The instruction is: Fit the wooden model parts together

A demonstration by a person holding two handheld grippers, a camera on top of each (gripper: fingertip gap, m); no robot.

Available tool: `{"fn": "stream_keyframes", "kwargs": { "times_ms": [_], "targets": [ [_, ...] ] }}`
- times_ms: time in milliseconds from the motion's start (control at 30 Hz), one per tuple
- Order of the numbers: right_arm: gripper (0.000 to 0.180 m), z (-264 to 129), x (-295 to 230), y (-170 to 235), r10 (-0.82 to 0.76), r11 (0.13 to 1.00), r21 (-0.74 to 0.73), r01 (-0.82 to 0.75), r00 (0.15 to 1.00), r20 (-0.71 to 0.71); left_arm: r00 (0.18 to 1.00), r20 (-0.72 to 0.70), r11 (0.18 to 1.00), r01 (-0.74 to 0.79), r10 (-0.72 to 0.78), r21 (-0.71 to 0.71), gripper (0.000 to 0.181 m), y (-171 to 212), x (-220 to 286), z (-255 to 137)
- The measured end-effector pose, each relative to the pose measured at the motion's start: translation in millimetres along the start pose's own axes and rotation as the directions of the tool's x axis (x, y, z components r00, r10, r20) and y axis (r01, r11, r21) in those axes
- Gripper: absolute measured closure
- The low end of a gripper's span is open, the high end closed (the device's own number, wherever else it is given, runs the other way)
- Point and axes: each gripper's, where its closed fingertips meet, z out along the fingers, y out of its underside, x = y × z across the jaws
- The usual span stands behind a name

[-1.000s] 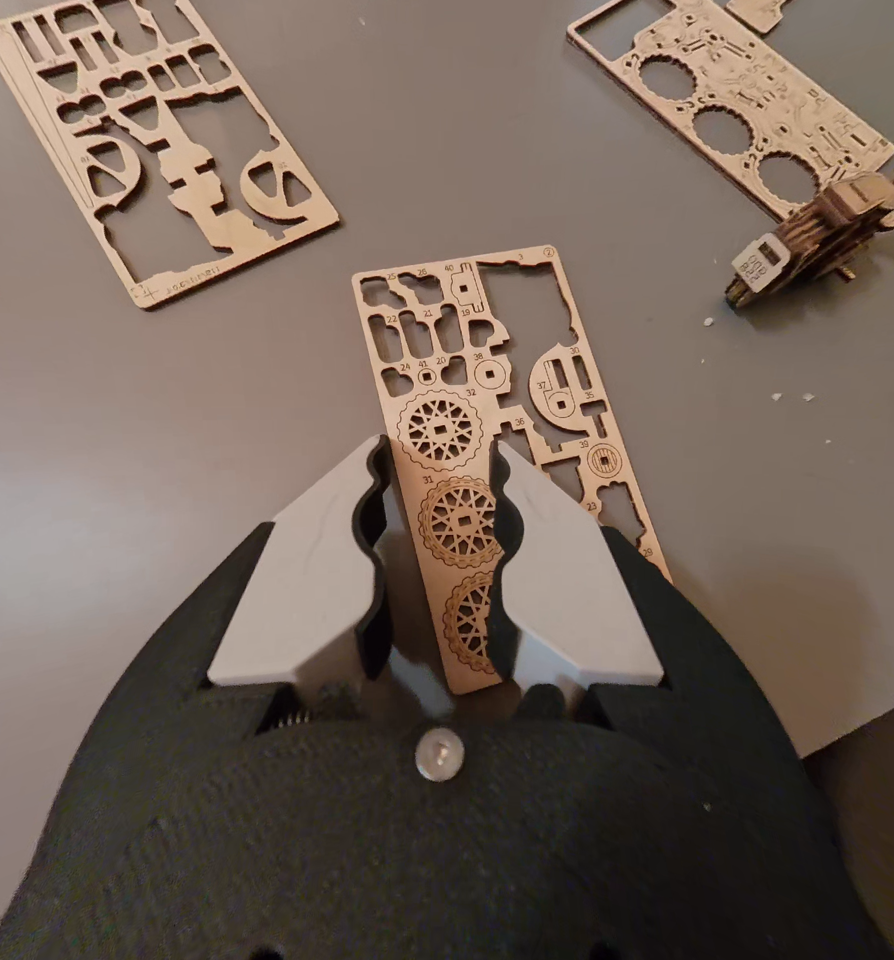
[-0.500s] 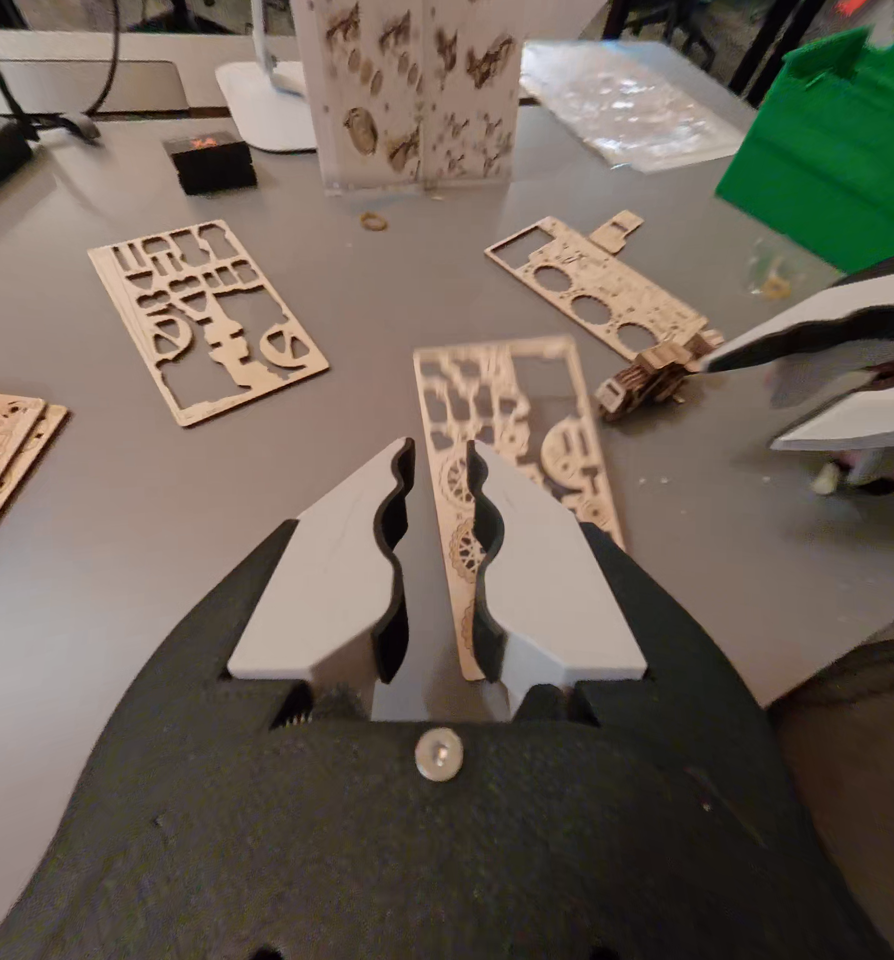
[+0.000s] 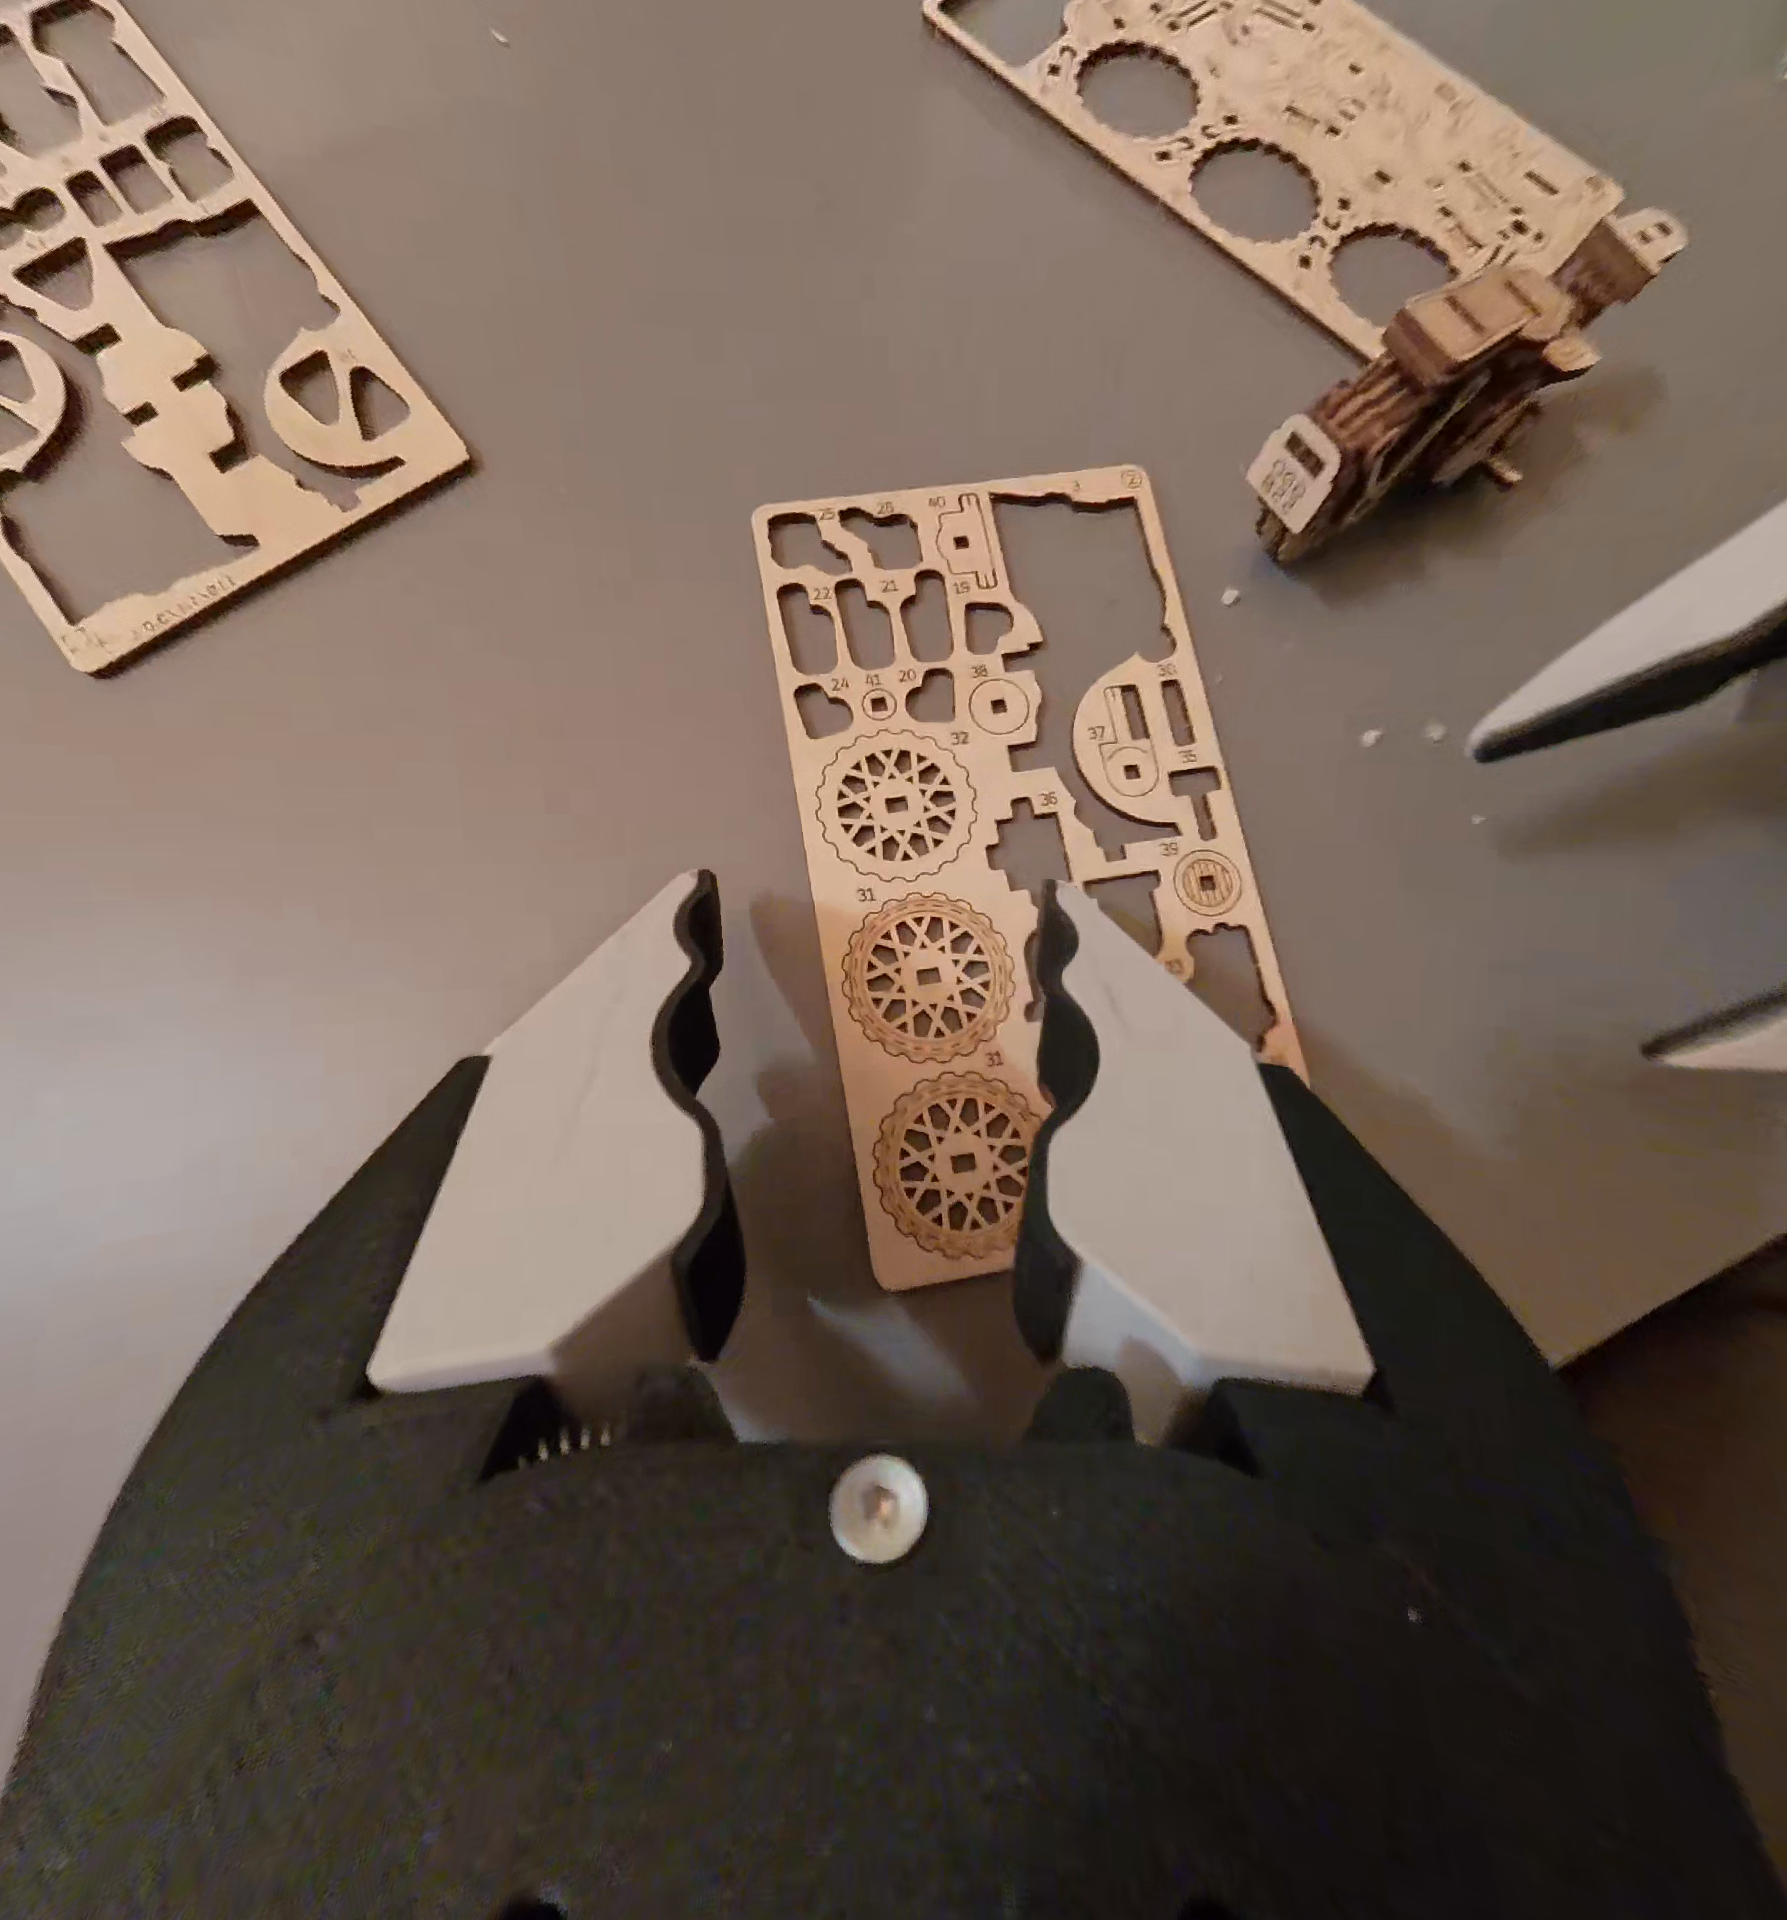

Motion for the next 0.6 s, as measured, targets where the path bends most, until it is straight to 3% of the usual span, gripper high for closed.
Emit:
{"fn": "stream_keyframes", "kwargs": {
  "times_ms": [133,333,600],
  "targets": [
    [0.139,0,-3,3,0.013,1.0,-0.002,-0.012,1.0,0.021,0.999,0.01,0.999,0.039,-0.039,-0.012,0.122,-1,1,10],
    [0.141,1,-7,11,0.028,0.999,-0.018,-0.027,0.998,0.047,0.999,0.046,1.0,-0.009,0.011,-0.027,0.141,0,1,13],
    [0.141,2,-1,15,-0.001,1.0,-0.03,0.001,1.0,0.022,1.0,0.025,0.999,0.016,-0.017,0.042,0.146,-8,-8,-7]
  ]
}}
